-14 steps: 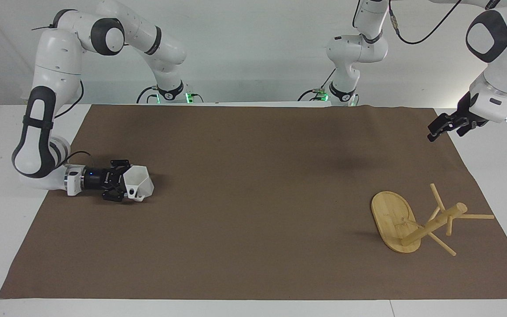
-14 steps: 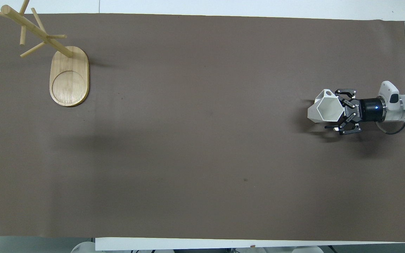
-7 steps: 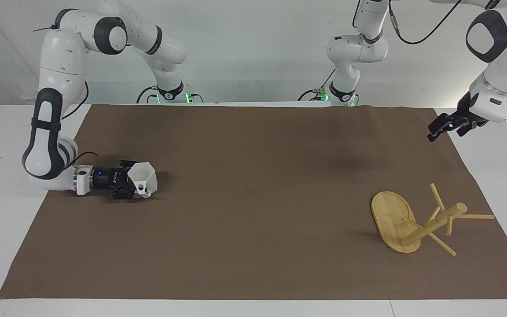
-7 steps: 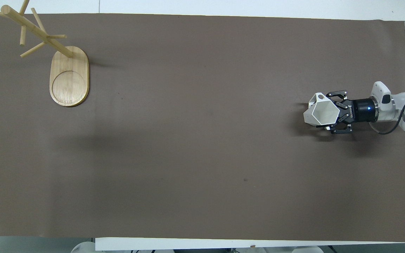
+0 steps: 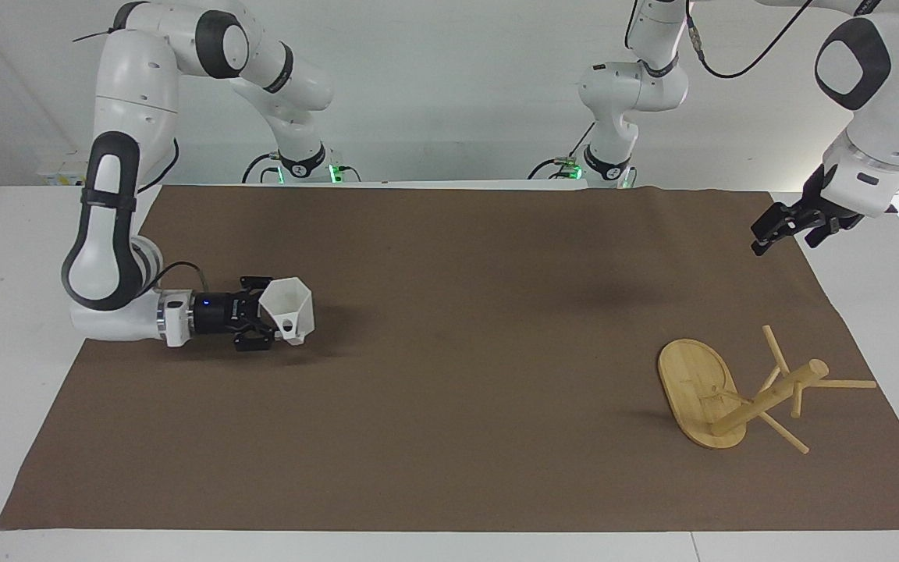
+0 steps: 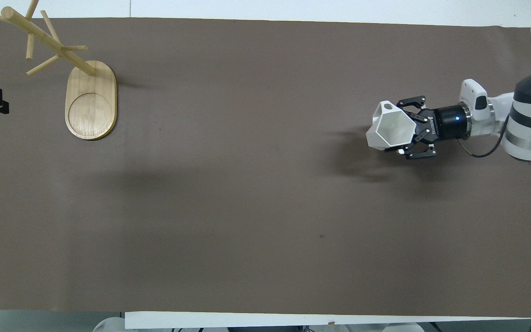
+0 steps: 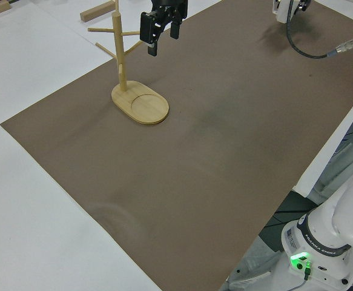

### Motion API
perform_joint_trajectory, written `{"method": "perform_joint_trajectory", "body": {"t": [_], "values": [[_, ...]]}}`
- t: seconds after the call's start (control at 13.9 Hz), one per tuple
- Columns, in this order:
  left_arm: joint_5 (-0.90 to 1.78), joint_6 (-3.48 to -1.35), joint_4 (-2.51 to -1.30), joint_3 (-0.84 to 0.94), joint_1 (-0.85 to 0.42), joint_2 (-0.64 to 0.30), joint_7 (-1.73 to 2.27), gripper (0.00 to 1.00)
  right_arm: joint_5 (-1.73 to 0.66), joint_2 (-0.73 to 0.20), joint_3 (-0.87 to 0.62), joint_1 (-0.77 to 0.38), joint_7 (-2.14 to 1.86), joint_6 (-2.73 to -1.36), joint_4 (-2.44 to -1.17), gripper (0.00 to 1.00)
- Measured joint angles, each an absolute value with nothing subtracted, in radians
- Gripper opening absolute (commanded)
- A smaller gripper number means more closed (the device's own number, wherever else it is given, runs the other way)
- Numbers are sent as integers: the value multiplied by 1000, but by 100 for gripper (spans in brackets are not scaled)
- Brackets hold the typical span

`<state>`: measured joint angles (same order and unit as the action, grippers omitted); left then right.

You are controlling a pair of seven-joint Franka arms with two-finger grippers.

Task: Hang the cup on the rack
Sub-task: 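Lift the cup with the right gripper while the left gripper approaches, then grasp the cup with the left gripper from the right gripper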

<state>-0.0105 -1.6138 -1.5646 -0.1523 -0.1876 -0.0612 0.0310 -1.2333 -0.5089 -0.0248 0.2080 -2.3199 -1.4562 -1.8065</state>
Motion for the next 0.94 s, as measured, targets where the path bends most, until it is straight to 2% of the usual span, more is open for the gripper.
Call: {"method": "perform_joint_trajectory", "body": {"t": [0.22, 0.36, 0.72, 0.94], "values": [[-10, -1625, -1566, -148, -262, -54, 99, 100, -1361, -474, -29, 32, -2261, -1591, -1809, 26], [-9, -1684, -1569, -145, -359, -54, 267, 100, -1447, -463, -29, -69, -2227, -1674, -1810, 27], [-9, -1775, -1578, -135, -681, -73, 743, 100, -1591, -455, -29, -242, -2175, -1864, -1811, 28], [4, -1819, -1577, -134, -792, -122, 924, 100, -1593, -421, -29, -313, -2137, -1993, -1810, 29]]}}
